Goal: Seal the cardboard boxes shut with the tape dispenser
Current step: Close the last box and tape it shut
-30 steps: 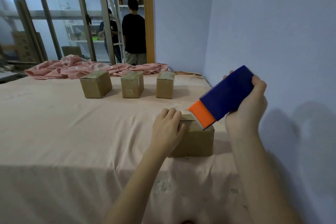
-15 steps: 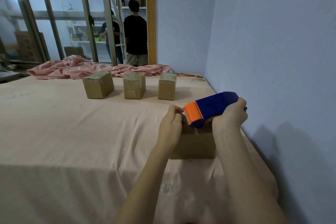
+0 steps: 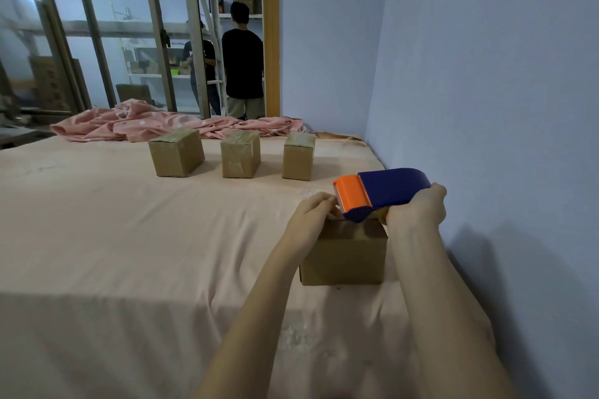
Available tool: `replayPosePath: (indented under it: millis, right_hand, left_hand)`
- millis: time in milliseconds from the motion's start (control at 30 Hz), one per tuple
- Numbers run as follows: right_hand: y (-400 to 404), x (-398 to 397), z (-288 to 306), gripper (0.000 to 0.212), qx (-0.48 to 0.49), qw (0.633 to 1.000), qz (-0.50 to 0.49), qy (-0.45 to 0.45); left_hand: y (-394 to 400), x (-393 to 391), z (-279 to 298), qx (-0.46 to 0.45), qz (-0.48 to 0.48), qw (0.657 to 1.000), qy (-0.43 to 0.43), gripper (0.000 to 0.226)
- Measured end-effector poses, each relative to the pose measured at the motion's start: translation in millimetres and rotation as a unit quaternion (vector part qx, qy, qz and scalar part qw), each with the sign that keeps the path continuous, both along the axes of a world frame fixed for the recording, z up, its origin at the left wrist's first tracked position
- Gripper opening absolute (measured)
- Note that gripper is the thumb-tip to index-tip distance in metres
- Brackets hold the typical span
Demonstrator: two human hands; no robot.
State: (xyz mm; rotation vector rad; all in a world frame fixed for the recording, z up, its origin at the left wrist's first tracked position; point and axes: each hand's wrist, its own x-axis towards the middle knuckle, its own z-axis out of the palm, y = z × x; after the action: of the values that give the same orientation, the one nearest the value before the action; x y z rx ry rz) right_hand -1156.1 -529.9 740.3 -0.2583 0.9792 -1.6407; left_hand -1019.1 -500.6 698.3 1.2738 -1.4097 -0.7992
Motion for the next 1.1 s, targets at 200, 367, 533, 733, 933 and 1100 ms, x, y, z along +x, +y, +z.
replayPosePath:
  millis: [200, 367, 533, 733, 933, 1100]
  right_hand:
    - [0, 5, -2, 0.021, -0.034, 0.999, -0.005, -0.001]
    - [5, 18, -20, 0.047, -0.122, 0.986, -0.012, 0.109]
    - [2, 25, -24, 0.053, -0.156, 0.955, -0.022, 0.25]
    - [-2, 29, -14, 0.056, -0.187, 0.962, -0.058, 0.188]
    - [-8, 31, -9, 0.052, -0.139, 0.976, -0.051, 0.16]
    - [-13, 32, -4, 0.055, -0.115, 0.983, -0.037, 0.14]
  left_hand:
    - [0, -1, -4, -0.016, 0.052, 0.999, 0.007, 0.026]
    - [-1, -3, -6, -0.019, 0.07, 0.997, 0.017, 0.031]
    - [-1, -4, -8, -0.026, 0.089, 0.996, 0.019, 0.032]
    - [-2, -12, -12, -0.04, 0.152, 0.985, -0.071, 0.034]
    - [2, -9, -13, -0.078, 0.17, 0.978, -0.088, 0.036]
    - [3, -9, -12, -0.087, 0.166, 0.979, -0.077, 0.035]
